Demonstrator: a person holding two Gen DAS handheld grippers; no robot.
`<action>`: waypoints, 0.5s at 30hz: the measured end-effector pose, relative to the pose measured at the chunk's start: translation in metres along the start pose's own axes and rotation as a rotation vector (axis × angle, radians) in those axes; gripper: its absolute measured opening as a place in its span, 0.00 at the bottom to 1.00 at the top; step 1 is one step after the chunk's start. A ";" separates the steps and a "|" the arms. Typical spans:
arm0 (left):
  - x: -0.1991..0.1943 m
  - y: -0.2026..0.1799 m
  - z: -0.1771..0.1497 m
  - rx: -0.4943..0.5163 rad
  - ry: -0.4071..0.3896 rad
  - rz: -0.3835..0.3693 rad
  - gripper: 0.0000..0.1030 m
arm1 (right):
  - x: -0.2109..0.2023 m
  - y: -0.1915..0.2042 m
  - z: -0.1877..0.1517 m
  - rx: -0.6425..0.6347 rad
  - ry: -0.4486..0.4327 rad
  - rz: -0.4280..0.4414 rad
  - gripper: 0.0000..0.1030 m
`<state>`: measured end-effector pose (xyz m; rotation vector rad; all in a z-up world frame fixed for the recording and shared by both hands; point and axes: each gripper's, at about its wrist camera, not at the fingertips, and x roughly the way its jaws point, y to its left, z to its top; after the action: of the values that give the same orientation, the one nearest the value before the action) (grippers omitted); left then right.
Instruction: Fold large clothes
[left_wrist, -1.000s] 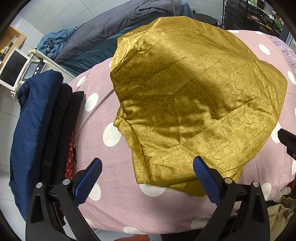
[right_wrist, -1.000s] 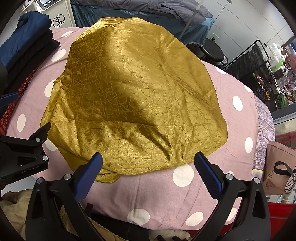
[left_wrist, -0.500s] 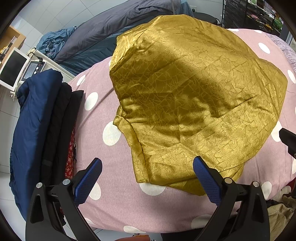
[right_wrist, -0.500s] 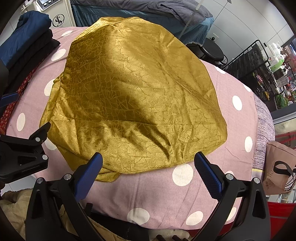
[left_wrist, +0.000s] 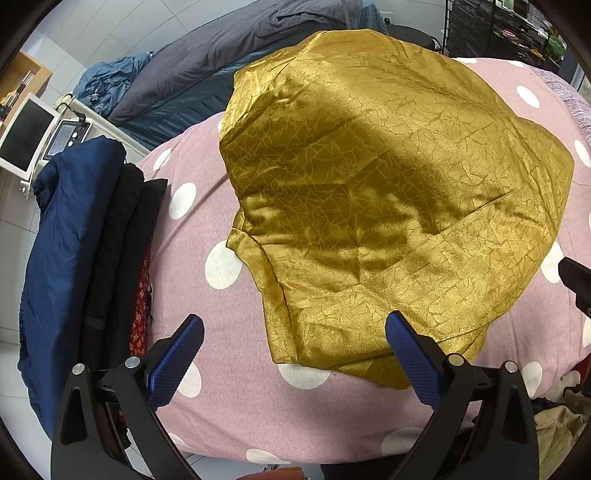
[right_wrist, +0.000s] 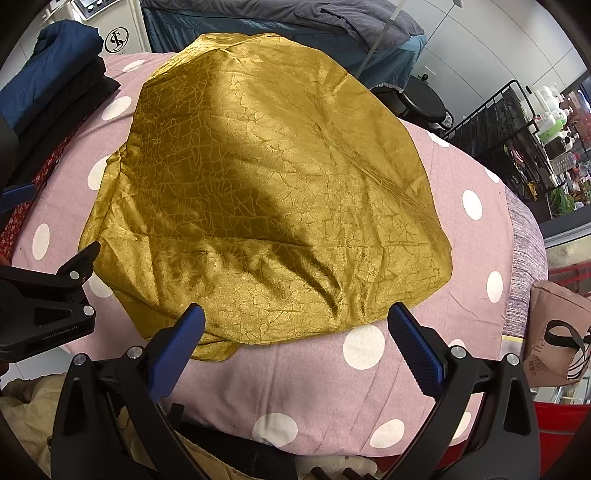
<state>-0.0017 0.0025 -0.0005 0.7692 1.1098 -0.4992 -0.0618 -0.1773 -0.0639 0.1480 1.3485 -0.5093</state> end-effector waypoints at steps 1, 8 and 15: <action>0.000 0.000 -0.001 0.001 0.000 0.001 0.94 | 0.000 -0.001 -0.001 0.000 0.000 0.000 0.95; 0.003 -0.003 -0.009 0.001 0.002 0.001 0.94 | 0.000 0.000 0.000 0.000 0.000 -0.001 0.95; 0.002 -0.002 -0.007 0.005 0.005 0.005 0.94 | -0.001 0.000 0.000 0.000 0.000 -0.002 0.95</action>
<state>-0.0071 0.0066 -0.0047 0.7776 1.1120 -0.4964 -0.0618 -0.1768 -0.0632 0.1474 1.3491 -0.5110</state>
